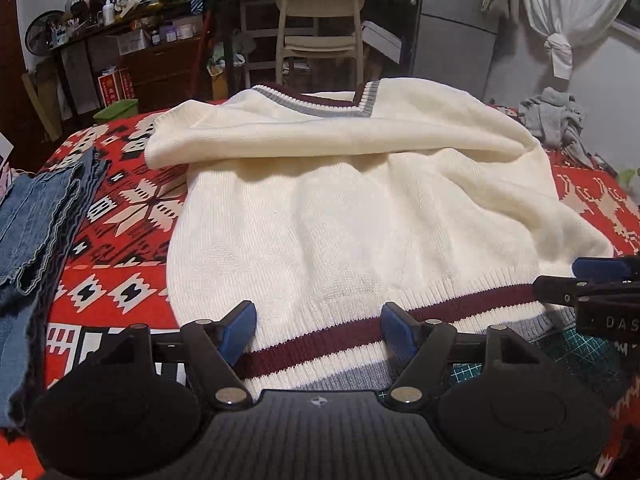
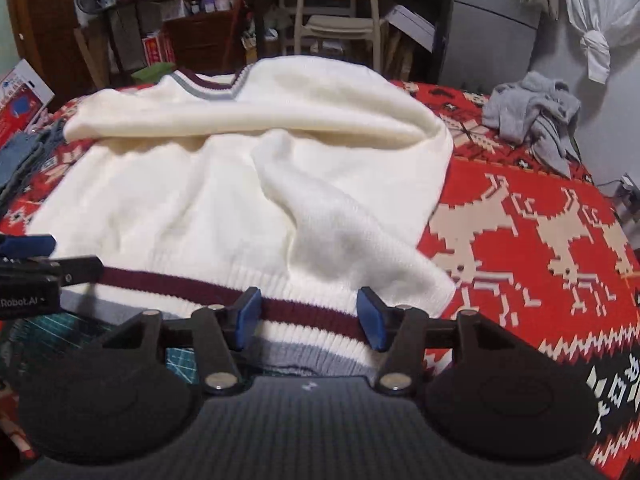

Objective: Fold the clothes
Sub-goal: 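Lower the sweater hem onto the mat with both tools and open them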

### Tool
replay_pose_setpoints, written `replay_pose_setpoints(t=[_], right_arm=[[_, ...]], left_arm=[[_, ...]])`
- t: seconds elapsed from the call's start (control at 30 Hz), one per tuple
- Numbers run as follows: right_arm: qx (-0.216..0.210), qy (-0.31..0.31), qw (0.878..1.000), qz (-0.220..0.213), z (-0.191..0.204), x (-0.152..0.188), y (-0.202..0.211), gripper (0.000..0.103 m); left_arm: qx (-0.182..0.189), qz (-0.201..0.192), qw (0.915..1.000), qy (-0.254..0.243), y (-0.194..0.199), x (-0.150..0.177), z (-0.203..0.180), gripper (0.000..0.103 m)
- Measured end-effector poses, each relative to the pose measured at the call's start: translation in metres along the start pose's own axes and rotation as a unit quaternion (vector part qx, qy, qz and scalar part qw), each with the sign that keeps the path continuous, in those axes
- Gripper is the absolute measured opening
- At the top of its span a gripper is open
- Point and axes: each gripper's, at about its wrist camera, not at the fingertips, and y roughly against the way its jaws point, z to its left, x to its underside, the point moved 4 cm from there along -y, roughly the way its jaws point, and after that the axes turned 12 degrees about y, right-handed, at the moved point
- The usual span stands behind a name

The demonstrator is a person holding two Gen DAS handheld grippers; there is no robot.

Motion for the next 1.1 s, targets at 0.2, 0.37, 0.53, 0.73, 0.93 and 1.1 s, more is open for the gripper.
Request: replay_pose_setpoints(t=[0.2, 0.37, 0.53, 0.73, 0.93, 1.1], right_arm=[[-0.013, 0.004, 1.0, 0.015, 0.006, -0.003, -0.004, 0.079], [-0.032, 0.034, 0.999, 0.023, 0.021, -0.001, -0.008, 0.1], [-0.029, 0.028, 0.999, 0.028, 0.021, -0.002, -0.009, 0.102], [-0.025, 0.022, 0.999, 0.034, 0.02, -0.003, -0.01, 0.102], [-0.021, 0.015, 0.999, 0.04, 0.02, -0.004, -0.011, 0.102], [-0.03, 0.019, 0.998, 0.047, 0.019, -0.007, -0.014, 0.102]], left_arm=[[-0.007, 0.009, 0.9999, -0.008, -0.007, 0.002, -0.001, 0.097], [-0.003, 0.012, 0.9999, -0.011, -0.008, 0.002, -0.001, 0.103], [-0.004, 0.014, 0.9998, -0.01, -0.008, 0.002, -0.003, 0.103], [0.001, 0.046, 0.9986, -0.024, -0.01, -0.002, -0.003, 0.103], [0.0, 0.061, 0.9977, -0.031, -0.012, -0.004, -0.004, 0.103], [0.0, 0.072, 0.997, -0.031, -0.014, -0.007, -0.005, 0.103]])
